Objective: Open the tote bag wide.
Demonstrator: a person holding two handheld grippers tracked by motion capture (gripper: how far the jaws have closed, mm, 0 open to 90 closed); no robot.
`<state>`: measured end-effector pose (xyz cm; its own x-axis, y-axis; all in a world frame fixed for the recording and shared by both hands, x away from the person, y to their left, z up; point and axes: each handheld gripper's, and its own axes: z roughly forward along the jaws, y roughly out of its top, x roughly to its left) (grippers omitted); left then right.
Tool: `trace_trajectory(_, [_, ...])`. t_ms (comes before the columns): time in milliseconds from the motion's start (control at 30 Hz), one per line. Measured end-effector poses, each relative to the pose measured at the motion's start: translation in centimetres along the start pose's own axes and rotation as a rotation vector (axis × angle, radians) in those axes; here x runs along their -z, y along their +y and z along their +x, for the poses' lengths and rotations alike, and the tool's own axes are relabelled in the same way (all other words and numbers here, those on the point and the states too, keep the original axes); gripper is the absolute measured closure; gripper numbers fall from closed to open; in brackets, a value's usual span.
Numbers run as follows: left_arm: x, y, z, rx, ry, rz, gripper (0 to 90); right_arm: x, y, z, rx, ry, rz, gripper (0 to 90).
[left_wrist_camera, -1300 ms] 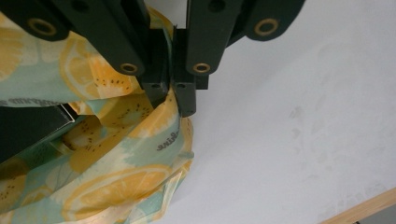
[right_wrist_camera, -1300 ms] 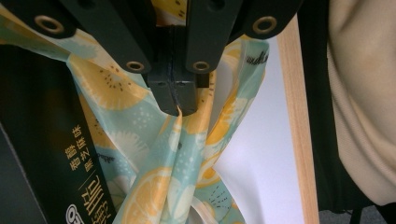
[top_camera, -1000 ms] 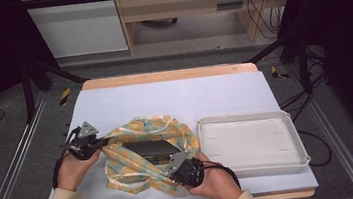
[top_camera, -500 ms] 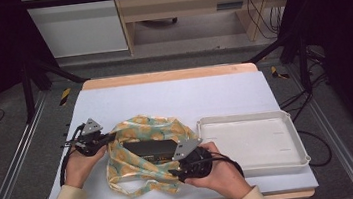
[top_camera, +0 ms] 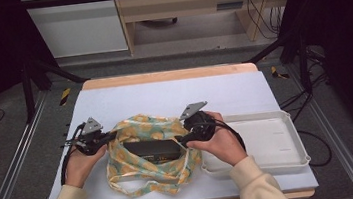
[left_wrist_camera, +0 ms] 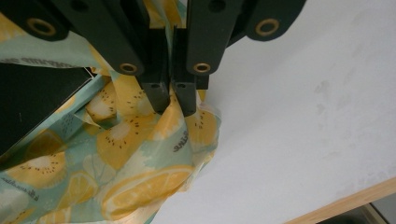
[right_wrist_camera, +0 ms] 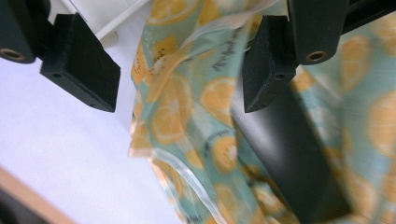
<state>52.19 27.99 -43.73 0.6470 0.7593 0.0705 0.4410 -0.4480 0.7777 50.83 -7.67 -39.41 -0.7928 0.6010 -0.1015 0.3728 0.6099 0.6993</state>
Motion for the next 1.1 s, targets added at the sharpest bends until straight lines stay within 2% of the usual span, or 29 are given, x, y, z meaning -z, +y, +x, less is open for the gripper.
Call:
trace_trajectory(67, [0.0, 0.2, -0.1, -0.003, 0.0, -0.007, 88.0, -0.9, 0.0, -0.3, -0.021, 0.018, 0.025, 33.6])
trace_trajectory(100, [0.1, 0.3, -0.1, -0.006, 0.0, -0.01, 88.0, -1.3, 0.1, -0.4, -0.016, 0.027, 0.033, 41.2])
trace_trajectory(167, [0.2, 0.5, -0.1, -0.012, -0.002, -0.018, 87.9, -1.7, 0.1, -0.3, 0.007, 0.052, 0.05, 61.5])
trace_trajectory(233, [0.2, 0.6, -0.1, -0.015, -0.001, -0.024, 87.9, -1.9, 0.1, -0.2, 0.019, 0.037, 0.073, 83.2])
trace_trajectory(267, [0.2, 0.6, 0.0, -0.013, -0.002, -0.024, 87.9, -1.9, 0.0, -0.4, 0.02, 0.025, 0.079, 89.4])
trace_trajectory(367, [0.0, 0.5, 0.2, -0.01, -0.003, -0.021, 87.3, -1.6, -0.2, -1.0, 0.009, -0.017, 0.088, 90.0])
trace_trajectory(467, [-0.3, 0.5, 0.1, -0.009, -0.011, -0.022, 83.0, -1.3, -0.7, -1.7, -0.002, -0.089, 0.105, 90.0])
trace_trajectory(567, [-0.1, 0.7, -0.2, -0.003, -0.014, -0.034, 79.3, -1.3, -1.1, -1.9, -0.018, -0.087, 0.087, 90.0])
trace_trajectory(633, [0.7, 1.1, -0.5, 0.007, -0.006, -0.061, 70.1, -1.2, -1.2, -1.6, -0.016, -0.07, 0.061, 90.0])
trace_trajectory(667, [1.4, 1.4, -0.7, 0.004, -0.009, -0.086, 67.5, -1.2, -1.2, -1.5, -0.013, -0.068, 0.057, 90.0])
trace_trajectory(767, [3.1, 2.1, -1.5, -0.018, -0.002, -0.118, 58.9, -1.1, -1.1, -1.2, -0.001, -0.06, 0.048, 90.0])
trace_trajectory(833, [4.2, 2.5, -2.1, -0.049, -0.03, -0.133, 53.4, -0.9, -1.1, -1.1, -0.005, -0.048, 0.029, 90.0])
trace_trajectory(933, [5.4, 2.3, -3.4, -0.09, -0.081, -0.127, 46.0, -0.6, -1.1, -1.0, 0.0, -0.038, 0.021, 90.0])
trace_trajectory(1000, [5.5, 1.9, -4.4, -0.123, -0.119, -0.108, 39.0, -0.6, -1.2, -0.9, 0.006, -0.028, 0.012, 90.0])
trace_trajectory(1100, [4.7, 1.5, -5.7, -0.162, -0.162, -0.084, 26.8, -0.8, -1.1, -0.7, 0.004, -0.017, 0.005, 89.8])
